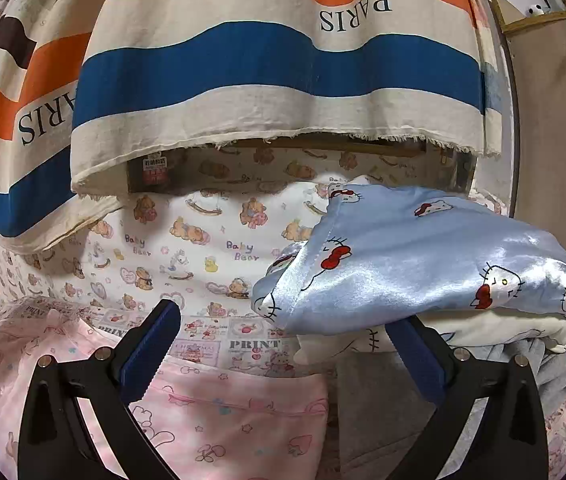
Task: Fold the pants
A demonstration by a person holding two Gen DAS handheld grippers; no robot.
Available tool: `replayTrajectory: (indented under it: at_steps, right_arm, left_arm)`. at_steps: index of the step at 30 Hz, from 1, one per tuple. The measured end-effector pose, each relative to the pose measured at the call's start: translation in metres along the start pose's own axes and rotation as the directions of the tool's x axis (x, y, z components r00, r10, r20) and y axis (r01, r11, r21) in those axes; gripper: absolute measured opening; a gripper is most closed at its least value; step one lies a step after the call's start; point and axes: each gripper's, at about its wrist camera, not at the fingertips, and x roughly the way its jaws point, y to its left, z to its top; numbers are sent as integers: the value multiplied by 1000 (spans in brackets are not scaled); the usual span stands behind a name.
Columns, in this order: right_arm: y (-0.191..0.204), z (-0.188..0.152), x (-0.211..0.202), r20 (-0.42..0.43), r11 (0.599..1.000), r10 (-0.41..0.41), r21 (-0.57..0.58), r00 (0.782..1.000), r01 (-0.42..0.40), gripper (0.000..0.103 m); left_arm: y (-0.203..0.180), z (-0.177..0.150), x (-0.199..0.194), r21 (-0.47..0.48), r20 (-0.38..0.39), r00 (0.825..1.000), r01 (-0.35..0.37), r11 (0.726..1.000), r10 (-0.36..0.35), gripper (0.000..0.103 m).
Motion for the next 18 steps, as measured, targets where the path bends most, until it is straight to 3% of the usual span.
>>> replayTrajectory:
  at_steps: [2,4,5,11,14,18]
  right_arm:
    - [-3,0,3,-15,1000,2,10,1000,-2,102]
    - [-5,0,2,-9,1000,-6,18,1000,6,102]
    - [-5,0,1,-1,1000,-8,17,1000,8,102]
    - [3,-1,-5,26,1000,-8,-25,1000,9,102]
    - [4,5,-6,13,1000,-2,-10,1000,2,102]
    - [2,20,-25,22,995,80,61,997,-81,102]
  left_arm:
    - [13,-8,-11,-8,-83,995,-54,999,53,103]
    - [29,-22,-27,-48,-120,993,-15,999,9,103]
    - [34,-29,-36,-44,-131,991,-29,999,23,103]
    - [62,-58,-76,-14,-129,990,-61,998,59,103]
    - [87,-54,-74,-46,-129,986,-108,993,102,103]
    - [116,-42,-63,-107,-118,984,-146,984,133,103]
